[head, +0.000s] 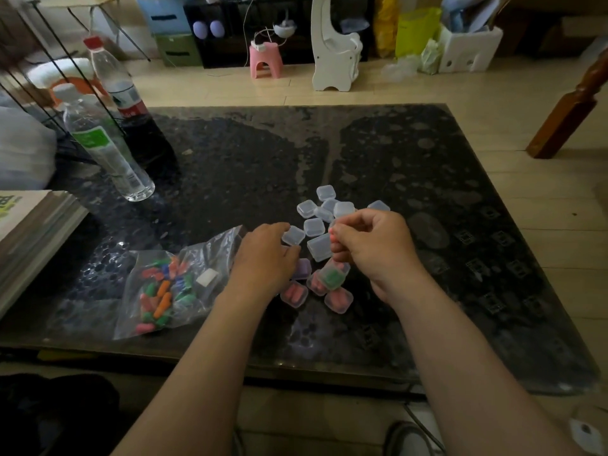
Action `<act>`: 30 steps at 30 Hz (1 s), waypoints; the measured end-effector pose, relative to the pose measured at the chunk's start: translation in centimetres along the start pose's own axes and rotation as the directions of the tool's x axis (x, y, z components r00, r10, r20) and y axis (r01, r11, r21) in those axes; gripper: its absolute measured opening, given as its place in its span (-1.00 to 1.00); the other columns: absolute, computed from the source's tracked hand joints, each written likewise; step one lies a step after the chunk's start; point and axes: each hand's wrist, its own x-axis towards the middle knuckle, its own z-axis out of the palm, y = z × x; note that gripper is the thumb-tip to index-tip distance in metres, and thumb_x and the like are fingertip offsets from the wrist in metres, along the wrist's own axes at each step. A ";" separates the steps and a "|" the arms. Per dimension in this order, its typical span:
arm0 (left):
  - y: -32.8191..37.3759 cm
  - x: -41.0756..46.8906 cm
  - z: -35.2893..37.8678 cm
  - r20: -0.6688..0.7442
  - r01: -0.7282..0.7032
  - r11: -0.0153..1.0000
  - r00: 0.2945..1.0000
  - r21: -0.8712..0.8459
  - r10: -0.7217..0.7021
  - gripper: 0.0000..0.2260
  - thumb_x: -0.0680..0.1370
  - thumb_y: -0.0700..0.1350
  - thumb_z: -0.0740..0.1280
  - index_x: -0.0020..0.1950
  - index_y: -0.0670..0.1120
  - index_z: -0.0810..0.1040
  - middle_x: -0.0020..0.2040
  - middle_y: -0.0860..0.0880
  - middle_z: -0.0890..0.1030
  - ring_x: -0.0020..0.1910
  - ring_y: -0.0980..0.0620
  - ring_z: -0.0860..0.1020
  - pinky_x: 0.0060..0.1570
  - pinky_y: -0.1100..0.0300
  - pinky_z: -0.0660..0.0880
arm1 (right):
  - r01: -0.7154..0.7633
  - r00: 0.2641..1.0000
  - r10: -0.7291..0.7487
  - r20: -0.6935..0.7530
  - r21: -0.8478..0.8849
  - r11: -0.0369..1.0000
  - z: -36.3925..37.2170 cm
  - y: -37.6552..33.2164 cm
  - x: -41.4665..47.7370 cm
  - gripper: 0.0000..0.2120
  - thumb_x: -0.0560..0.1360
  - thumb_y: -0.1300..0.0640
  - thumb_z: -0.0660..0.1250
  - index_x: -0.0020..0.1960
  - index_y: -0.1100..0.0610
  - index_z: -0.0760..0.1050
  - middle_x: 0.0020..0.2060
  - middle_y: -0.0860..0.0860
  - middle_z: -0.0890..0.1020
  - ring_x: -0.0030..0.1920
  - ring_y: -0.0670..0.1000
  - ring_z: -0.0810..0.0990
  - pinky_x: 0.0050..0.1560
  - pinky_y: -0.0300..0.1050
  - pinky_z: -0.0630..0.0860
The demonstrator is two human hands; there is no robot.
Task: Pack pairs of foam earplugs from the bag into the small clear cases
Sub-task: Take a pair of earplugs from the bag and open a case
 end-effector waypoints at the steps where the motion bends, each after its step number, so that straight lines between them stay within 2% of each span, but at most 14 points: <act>1: 0.2 0.2 0.4 -0.008 -0.011 1.000 1.000 0.026 0.011 -0.53 0.62 -0.01 0.36 0.53 0.03 0.42 0.43 -0.06 0.51 0.34 -0.09 0.51 0.28 -0.01 0.50 | 0.002 1.000 -0.002 0.005 0.008 1.000 0.0 0.0 0.0 -0.92 0.55 0.27 0.41 -0.10 0.15 0.63 -0.35 0.00 0.68 -0.39 -0.12 0.65 -0.26 -0.14 0.69; 3: 0.5 0.4 1.0 -0.019 -0.044 0.994 0.999 0.103 0.046 -0.52 0.61 0.00 0.36 0.53 0.04 0.41 0.42 -0.07 0.52 0.34 -0.13 0.50 0.31 -0.08 0.46 | 0.006 1.000 -0.006 0.015 0.016 1.000 -0.1 -0.1 -0.1 -0.92 0.55 0.28 0.40 -0.10 0.16 0.63 -0.34 0.01 0.68 -0.37 -0.10 0.65 -0.27 -0.17 0.69; 6: 1.0 0.9 1.6 -0.049 -0.019 0.984 0.998 0.176 0.028 -0.63 0.63 0.01 0.31 0.45 0.07 0.49 0.36 -0.06 0.56 0.33 -0.15 0.50 0.27 -0.10 0.35 | -0.001 1.000 0.000 0.022 0.037 0.999 -0.4 -0.1 -0.1 -0.92 0.55 0.29 0.39 -0.10 0.20 0.64 -0.33 0.04 0.68 -0.38 -0.09 0.65 -0.30 -0.18 0.67; 9: 1.3 0.9 1.8 -0.088 0.025 0.995 0.996 0.100 -0.016 -0.72 0.62 0.00 0.32 0.33 0.05 0.57 0.26 -0.06 0.59 0.26 -0.14 0.53 0.21 -0.04 0.32 | -0.017 1.000 0.016 0.017 0.056 0.998 -0.7 -0.1 0.0 -0.93 0.55 0.28 0.41 -0.11 0.19 0.63 -0.35 0.04 0.68 -0.36 -0.04 0.66 -0.22 0.00 0.71; 12: 1.3 0.7 1.8 -0.129 0.016 0.999 0.992 0.038 -0.011 -0.75 0.58 -0.05 0.37 0.26 0.00 0.59 0.20 -0.07 0.59 0.18 -0.14 0.55 0.22 -0.03 0.40 | -0.052 0.998 0.050 0.028 0.091 0.994 -1.0 0.0 0.1 -0.96 0.55 0.30 0.40 -0.07 0.20 0.62 -0.34 0.06 0.67 -0.34 0.00 0.66 -0.17 0.13 0.72; 14: 1.5 0.4 1.5 -0.165 -0.035 0.995 0.986 -0.091 0.019 -0.77 0.55 -0.09 0.41 0.21 -0.01 0.59 0.12 -0.03 0.60 0.07 -0.05 0.59 0.07 0.08 0.51 | -0.063 0.997 0.058 0.043 0.113 0.992 -1.1 -0.1 0.2 -0.96 0.54 0.31 0.40 -0.05 0.21 0.61 -0.32 0.08 0.68 -0.34 -0.01 0.65 -0.20 0.06 0.70; 16: 1.7 0.0 1.1 -0.172 -0.074 0.957 0.985 -0.282 0.026 -0.79 0.54 -0.13 0.43 0.16 0.03 0.56 0.04 0.09 0.60 -0.07 0.16 0.59 -0.16 0.37 0.47 | -0.060 0.997 0.054 0.049 0.125 0.990 -1.1 -0.4 0.1 -0.95 0.54 0.32 0.39 -0.04 0.21 0.60 -0.31 0.07 0.68 -0.37 -0.06 0.64 -0.27 -0.08 0.66; 18: 2.0 -0.4 0.6 -0.159 -0.103 0.895 0.987 -0.433 0.037 -0.80 0.55 -0.13 0.45 0.15 0.03 0.57 -0.01 0.16 0.61 -0.15 0.24 0.61 -0.27 0.47 0.48 | -0.062 0.997 0.055 0.051 0.146 0.987 -1.0 -0.8 0.0 -0.94 0.54 0.32 0.39 -0.04 0.20 0.60 -0.34 0.04 0.67 -0.39 -0.09 0.63 -0.34 -0.19 0.63; 21: 1.8 -1.0 -0.2 -0.176 -0.146 0.822 0.983 -0.550 0.056 -0.89 0.57 -0.14 0.46 0.08 0.00 0.66 -0.08 0.08 0.70 -0.17 0.19 0.67 -0.21 0.33 0.58 | -0.083 0.994 0.066 0.087 0.205 0.975 -0.3 -1.4 -0.4 -0.89 0.55 0.35 0.37 -0.08 0.17 0.59 -0.33 0.05 0.67 -0.35 -0.02 0.66 -0.37 -0.21 0.59; 24: 1.3 -1.6 -1.0 -0.155 -0.133 0.754 0.987 -0.644 0.041 -0.94 0.57 -0.13 0.47 0.03 -0.02 0.69 -0.13 0.01 0.73 -0.13 0.03 0.71 -0.17 0.18 0.63 | -0.108 0.989 0.082 0.126 0.209 0.972 0.5 -1.8 -1.0 -0.85 0.57 0.36 0.32 -0.09 0.16 0.59 -0.23 0.14 0.70 -0.34 0.03 0.72 -0.31 -0.14 0.64; 26: 0.9 -2.2 -1.8 -0.143 -0.124 0.733 0.989 -0.669 0.037 -0.95 0.56 -0.11 0.49 0.01 -0.01 0.69 -0.15 0.00 0.73 -0.14 0.02 0.72 -0.15 0.15 0.66 | -0.107 0.988 0.086 0.126 0.171 0.979 1.0 -2.0 -1.2 -0.81 0.59 0.37 0.28 -0.08 0.17 0.60 -0.18 0.18 0.70 -0.33 0.03 0.73 -0.26 -0.11 0.68; 30: -0.1 -3.4 -3.2 -0.112 -0.137 0.714 0.990 -0.687 0.082 -0.73 0.49 -0.26 0.53 0.12 -0.03 0.61 -0.02 0.03 0.69 -0.07 0.11 0.70 -0.09 0.20 0.67 | -0.124 0.986 0.111 0.128 0.100 0.987 2.0 -2.2 -1.6 -0.79 0.60 0.35 0.25 -0.07 0.18 0.63 -0.19 0.16 0.70 -0.35 -0.01 0.72 -0.20 -0.08 0.71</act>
